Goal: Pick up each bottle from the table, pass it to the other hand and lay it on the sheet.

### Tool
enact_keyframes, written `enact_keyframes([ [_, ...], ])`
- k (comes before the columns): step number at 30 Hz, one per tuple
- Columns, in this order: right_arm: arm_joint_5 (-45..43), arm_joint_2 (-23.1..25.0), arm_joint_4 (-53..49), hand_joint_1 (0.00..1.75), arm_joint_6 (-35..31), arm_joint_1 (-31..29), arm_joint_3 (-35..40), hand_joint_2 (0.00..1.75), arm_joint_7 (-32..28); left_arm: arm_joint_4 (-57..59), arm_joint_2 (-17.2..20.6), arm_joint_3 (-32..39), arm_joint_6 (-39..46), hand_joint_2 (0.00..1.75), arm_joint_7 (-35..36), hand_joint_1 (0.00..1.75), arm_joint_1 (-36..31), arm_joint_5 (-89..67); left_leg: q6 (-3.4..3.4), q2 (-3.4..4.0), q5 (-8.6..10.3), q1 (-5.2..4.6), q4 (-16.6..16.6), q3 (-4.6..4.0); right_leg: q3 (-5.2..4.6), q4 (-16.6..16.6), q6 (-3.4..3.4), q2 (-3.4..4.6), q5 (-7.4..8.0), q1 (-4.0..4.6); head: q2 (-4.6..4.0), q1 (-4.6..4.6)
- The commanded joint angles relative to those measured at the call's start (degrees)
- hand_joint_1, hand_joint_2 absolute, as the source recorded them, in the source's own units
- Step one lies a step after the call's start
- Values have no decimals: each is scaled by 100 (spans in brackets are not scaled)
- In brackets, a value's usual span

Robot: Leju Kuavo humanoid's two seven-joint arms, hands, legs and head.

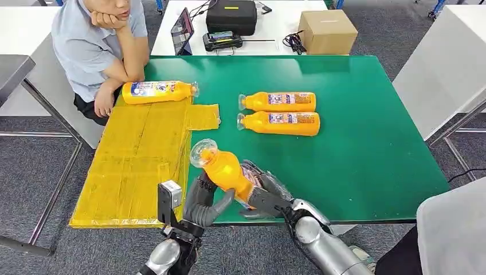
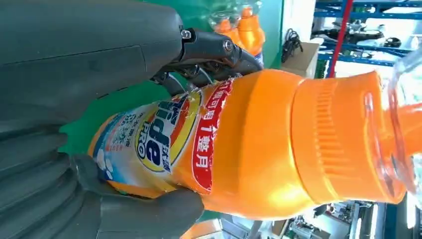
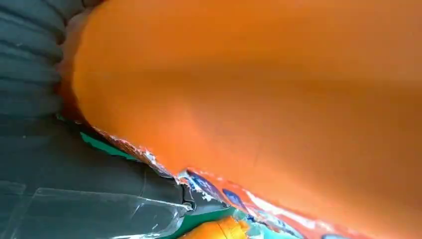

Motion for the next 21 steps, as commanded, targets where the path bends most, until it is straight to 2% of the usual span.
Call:
enact_keyframes([
  [1,58,27,155,0,-230,-135,10,175,-19,-304,202,-178,723,175,-275,175,-63,-671,-8,8,-4,5,1,6,5,-1,-10,5,-2,5,0,0],
  [6,214,-5,-405,0,-464,191,-214,175,-49,-724,352,203,1690,175,-483,175,-7,-1792,-11,4,-6,8,2,7,8,0,-13,0,-5,9,0,0],
  [9,317,4,-555,0,-441,212,-190,175,-30,-794,341,501,1678,175,-346,175,-9,-1821,-18,15,-13,14,6,17,16,1,-21,10,-8,15,0,0],
  [21,344,38,-564,0,-441,204,-170,175,-30,-731,318,542,1656,175,-348,175,-23,-1824,-8,5,-2,3,-2,7,5,-2,-9,2,-2,3,0,0],
])
